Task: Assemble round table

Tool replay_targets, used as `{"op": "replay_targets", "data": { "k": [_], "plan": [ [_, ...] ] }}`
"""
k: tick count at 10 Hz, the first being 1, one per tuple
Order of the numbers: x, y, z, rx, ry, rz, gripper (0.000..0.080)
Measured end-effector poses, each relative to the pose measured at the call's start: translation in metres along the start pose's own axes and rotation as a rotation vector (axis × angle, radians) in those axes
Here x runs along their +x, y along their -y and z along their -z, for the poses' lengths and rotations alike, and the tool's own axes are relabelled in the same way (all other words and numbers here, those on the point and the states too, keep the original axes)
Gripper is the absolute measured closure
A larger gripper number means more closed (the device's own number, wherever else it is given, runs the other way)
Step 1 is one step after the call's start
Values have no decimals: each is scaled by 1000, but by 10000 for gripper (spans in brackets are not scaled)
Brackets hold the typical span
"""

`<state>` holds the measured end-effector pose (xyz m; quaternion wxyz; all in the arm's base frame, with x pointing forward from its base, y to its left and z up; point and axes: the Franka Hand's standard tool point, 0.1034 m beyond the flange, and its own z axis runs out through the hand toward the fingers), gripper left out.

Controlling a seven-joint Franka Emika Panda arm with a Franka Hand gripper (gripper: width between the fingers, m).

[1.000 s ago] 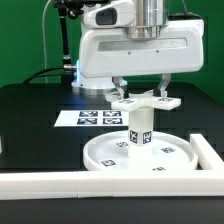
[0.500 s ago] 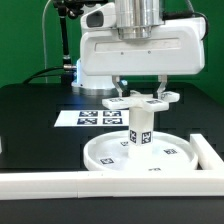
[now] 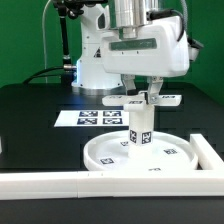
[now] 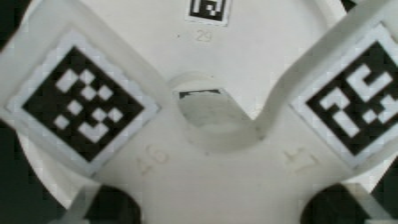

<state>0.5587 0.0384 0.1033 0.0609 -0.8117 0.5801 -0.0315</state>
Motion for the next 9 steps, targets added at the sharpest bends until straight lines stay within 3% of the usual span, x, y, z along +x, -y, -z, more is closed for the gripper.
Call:
{"op": "replay_targets", "data": {
  "k": [3,7,9],
  "plan": [
    [0,0,0,7,12,-288,353],
    [1,0,0,12,25,-480,353],
    [-2,0,-2,11,35,-536,190]
  ]
}}
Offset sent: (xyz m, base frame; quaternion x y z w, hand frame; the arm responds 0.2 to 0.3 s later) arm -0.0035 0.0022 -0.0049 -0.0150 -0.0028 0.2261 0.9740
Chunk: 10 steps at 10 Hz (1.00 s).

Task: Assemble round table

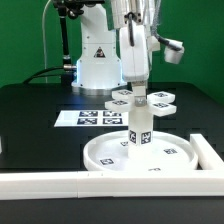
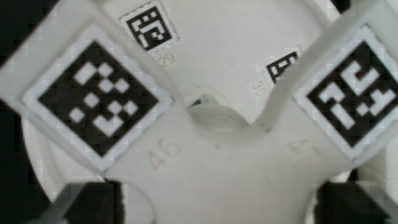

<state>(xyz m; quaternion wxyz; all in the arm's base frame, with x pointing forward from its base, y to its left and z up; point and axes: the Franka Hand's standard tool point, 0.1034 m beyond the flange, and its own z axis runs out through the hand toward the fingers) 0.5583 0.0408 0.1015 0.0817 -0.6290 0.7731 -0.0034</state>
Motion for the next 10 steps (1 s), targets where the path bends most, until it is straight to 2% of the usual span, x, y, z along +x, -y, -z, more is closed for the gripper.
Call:
{"op": "replay_targets", "data": {
  "k": [1,2,5,6,9,10],
  "plan": [
    [0,-1,0,-5,1,29,190],
    [-2,-1,5,-45,18,132,158],
    [-14,7,31,-47,59,296,151],
    [-15,9,34,-39,63,394,151],
    [-14,7,30,-39,62,630,151],
    [-15,6,29,-37,58,805,151]
  ]
}}
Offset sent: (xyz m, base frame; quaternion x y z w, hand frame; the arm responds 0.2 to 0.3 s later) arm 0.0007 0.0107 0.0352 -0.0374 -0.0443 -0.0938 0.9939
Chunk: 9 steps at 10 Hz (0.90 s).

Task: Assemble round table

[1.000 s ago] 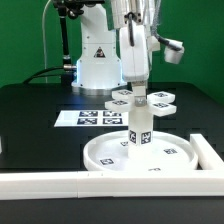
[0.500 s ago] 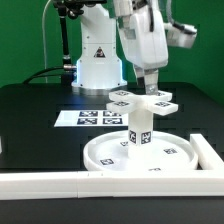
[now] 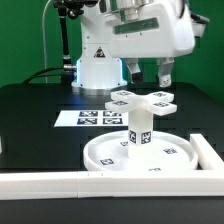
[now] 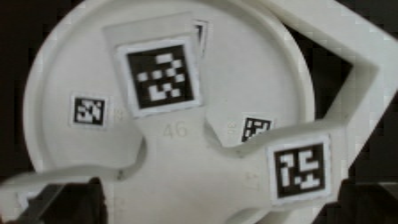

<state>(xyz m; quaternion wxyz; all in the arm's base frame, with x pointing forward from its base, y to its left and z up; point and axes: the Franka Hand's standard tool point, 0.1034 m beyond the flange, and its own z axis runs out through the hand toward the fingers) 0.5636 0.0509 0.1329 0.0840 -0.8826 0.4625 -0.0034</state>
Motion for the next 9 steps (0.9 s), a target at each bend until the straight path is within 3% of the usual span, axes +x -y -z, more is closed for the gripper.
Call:
{"op": "replay_targets", "data": {
  "k": [2,7,9],
  "plan": [
    [-1,1,1,-14,-6,267,151],
    [1,0,0,-21,-9,623,151],
    [2,0,0,-68,-23,964,151]
  ]
}}
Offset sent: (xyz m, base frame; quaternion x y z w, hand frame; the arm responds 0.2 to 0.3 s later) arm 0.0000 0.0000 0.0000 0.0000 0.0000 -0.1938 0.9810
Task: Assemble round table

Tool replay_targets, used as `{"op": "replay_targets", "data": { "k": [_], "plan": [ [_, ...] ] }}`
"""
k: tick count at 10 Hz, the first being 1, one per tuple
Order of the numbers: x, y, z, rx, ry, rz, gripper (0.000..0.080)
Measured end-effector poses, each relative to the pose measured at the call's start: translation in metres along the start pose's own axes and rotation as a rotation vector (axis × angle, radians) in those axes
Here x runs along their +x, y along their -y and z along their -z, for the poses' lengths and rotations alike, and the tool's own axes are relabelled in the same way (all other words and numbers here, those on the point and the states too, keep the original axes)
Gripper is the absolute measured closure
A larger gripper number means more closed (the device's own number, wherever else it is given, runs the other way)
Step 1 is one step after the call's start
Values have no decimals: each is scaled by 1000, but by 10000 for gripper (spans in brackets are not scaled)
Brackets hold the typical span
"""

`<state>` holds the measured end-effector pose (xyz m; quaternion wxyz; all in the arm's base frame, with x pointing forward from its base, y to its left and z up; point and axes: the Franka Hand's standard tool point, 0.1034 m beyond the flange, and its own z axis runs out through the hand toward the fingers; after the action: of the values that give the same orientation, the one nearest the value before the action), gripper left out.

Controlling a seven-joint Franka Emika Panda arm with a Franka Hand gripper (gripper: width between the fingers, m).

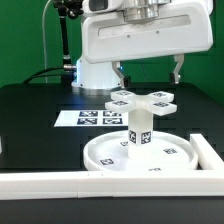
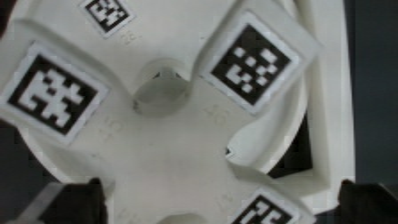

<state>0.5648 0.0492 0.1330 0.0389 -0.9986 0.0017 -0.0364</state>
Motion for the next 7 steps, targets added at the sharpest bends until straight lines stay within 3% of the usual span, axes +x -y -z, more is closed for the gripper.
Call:
{"op": "replay_targets", "data": {
  "k": [3,7],
  "plan": [
    [-1,3,-1,-20,36,381,151],
    [-1,-1,-1,-24,41,606,151]
  ]
}}
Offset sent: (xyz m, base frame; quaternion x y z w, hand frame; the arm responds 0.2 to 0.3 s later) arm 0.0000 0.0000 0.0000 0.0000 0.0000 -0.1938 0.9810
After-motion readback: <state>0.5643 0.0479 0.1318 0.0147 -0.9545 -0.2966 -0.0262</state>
